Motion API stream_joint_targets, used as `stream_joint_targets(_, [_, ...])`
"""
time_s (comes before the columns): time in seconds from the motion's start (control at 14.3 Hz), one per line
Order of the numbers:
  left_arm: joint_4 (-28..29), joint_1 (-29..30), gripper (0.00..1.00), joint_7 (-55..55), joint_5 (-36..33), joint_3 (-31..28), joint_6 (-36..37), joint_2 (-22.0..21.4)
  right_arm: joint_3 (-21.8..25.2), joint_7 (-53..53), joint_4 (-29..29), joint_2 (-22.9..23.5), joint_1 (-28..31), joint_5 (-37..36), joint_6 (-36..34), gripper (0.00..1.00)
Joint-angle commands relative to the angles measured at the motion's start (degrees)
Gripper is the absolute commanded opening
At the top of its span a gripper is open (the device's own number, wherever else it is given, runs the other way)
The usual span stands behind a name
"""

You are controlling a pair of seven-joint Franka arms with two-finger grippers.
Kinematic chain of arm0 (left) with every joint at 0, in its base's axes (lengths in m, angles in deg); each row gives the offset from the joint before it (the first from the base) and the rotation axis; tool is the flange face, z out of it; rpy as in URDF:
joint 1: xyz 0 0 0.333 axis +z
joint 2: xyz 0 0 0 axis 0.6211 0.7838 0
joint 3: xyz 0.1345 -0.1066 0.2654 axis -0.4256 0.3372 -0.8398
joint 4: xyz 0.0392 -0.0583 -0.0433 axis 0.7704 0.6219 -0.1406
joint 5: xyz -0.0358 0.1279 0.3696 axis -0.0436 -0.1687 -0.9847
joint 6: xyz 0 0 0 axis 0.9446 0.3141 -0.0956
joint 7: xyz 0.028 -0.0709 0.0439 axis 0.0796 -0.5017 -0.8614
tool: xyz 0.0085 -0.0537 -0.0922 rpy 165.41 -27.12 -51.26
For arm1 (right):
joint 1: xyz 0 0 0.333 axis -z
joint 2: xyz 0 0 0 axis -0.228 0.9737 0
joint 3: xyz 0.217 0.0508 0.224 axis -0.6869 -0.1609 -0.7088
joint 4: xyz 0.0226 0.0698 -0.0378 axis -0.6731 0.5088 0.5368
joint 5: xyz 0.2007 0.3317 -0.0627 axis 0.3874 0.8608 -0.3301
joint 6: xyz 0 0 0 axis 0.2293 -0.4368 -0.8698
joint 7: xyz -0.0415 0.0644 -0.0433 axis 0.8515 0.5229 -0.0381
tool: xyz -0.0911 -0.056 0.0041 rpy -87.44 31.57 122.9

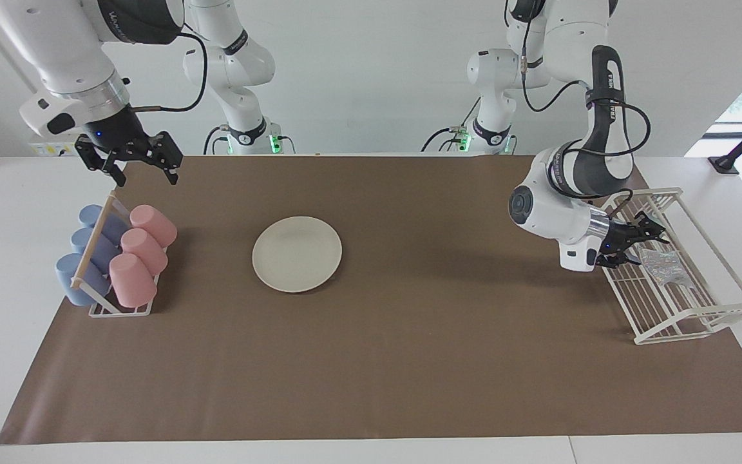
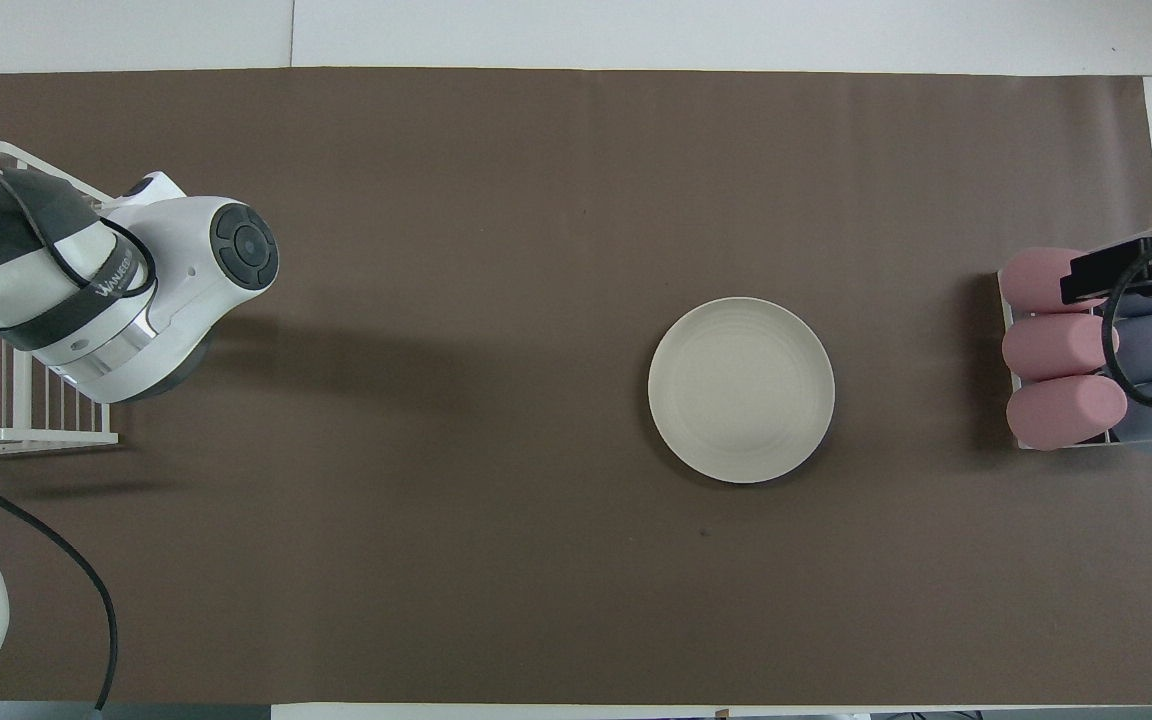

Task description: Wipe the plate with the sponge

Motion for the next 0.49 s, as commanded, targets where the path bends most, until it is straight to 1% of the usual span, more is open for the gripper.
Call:
stream_joint_targets(0.0, [-0.3, 0.9, 1.00, 3.9, 6.2, 0.3, -2.4, -3.3, -0.5, 1.2, -0.3, -0.1, 0.8, -1.1, -0.6, 1.00])
stream_joint_targets(0.21, [-4.2, 0.9, 1.00, 9.9, 16.4, 0.3, -2.0, -4.9, -0.6, 1.1, -0.3, -0.1, 0.7, -1.1, -0.6, 1.00])
stream_joint_targets(0.42, [-6.8, 0.6, 1.00, 10.4, 23.7, 0.3, -1.4, -6.3, -0.7, 1.0, -0.2, -0.1, 0.7, -1.1, -0.5, 1.00])
